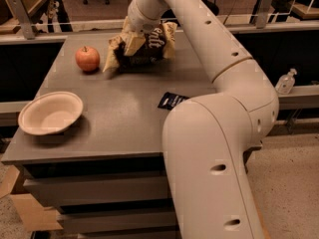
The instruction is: Move brown chip bag near apple
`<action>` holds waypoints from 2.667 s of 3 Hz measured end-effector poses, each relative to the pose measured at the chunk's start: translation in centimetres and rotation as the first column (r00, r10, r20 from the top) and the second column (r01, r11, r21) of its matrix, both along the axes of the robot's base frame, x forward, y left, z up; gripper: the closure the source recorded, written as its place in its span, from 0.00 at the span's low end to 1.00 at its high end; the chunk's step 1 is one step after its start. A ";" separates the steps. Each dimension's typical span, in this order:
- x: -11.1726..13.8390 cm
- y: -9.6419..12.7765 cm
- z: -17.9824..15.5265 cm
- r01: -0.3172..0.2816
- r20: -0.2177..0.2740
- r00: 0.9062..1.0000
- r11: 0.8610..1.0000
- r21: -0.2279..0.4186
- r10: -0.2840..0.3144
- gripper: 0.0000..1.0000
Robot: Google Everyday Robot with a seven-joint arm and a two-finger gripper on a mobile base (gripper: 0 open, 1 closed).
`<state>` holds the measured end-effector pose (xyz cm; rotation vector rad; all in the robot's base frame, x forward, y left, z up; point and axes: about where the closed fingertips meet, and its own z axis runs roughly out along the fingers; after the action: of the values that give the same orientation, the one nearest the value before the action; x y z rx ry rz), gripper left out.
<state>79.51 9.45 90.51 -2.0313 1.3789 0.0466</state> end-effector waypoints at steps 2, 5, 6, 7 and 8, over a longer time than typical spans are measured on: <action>0.3 0.5 -1.0 -0.005 -0.017 1.000 1.000 0.004 0.006 0.82; 0.4 1.3 -2.2 -0.014 -0.030 0.999 1.000 0.001 0.014 0.12; 0.4 1.5 -2.5 -0.017 -0.034 0.999 1.000 0.001 0.017 0.00; 0.4 1.5 -2.5 -0.017 -0.034 0.999 1.000 0.000 0.017 0.00; 0.5 1.2 -2.3 -0.003 -0.023 1.000 1.000 -0.012 0.002 0.00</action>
Offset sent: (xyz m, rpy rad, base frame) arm 0.0018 0.0018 -0.0061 0.0048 0.0115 0.0022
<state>79.96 10.69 88.21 -2.0483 1.3936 0.0627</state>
